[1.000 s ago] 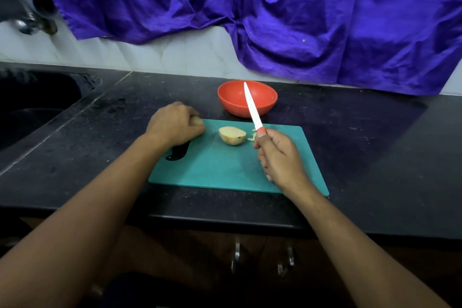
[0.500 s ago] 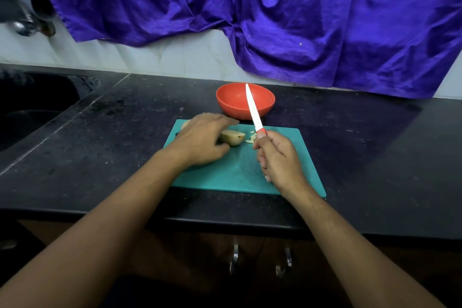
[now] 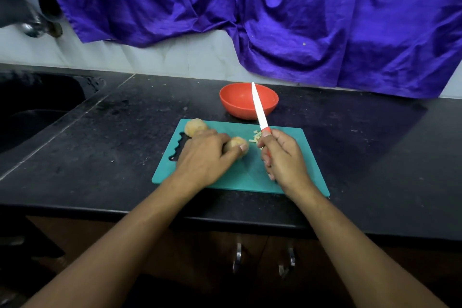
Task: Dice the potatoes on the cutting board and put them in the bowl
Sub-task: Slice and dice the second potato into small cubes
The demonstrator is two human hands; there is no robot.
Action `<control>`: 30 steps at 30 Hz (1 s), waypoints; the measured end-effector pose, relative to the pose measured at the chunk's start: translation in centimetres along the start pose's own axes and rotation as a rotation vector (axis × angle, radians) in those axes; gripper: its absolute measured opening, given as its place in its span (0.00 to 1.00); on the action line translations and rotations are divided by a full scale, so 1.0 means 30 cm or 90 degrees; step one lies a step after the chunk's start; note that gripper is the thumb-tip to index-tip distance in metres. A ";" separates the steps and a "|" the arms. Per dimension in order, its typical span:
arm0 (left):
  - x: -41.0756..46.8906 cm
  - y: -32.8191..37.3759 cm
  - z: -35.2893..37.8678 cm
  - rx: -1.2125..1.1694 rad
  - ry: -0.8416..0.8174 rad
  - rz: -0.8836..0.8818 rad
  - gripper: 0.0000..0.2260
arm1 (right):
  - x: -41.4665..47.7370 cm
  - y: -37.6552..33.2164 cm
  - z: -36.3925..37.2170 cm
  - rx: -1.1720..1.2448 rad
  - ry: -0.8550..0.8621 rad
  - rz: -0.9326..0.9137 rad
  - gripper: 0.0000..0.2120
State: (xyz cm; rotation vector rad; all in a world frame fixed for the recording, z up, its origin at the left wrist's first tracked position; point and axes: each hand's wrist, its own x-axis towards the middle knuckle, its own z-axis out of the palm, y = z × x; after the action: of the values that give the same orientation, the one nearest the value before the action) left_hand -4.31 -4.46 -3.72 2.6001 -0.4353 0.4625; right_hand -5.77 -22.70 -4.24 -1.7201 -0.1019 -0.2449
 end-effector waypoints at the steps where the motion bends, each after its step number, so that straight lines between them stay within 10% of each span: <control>1: -0.007 0.003 0.007 -0.006 0.007 -0.040 0.21 | -0.001 -0.001 0.000 0.000 -0.001 0.000 0.17; 9: -0.031 -0.024 0.023 0.053 0.063 -0.154 0.17 | -0.005 -0.006 0.002 -0.008 0.003 0.004 0.17; 17: -0.011 -0.087 -0.008 -0.041 -0.057 0.048 0.24 | -0.002 -0.003 0.003 -0.013 0.001 0.000 0.17; 30: -0.024 -0.064 0.017 -0.009 0.024 -0.036 0.28 | -0.005 -0.002 0.005 -0.019 -0.003 -0.005 0.17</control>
State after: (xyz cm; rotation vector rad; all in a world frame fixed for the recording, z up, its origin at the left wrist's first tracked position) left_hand -4.12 -2.93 -5.18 2.5785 -0.3508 0.4866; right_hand -5.90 -22.52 -4.23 -1.7502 -0.1095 -0.2492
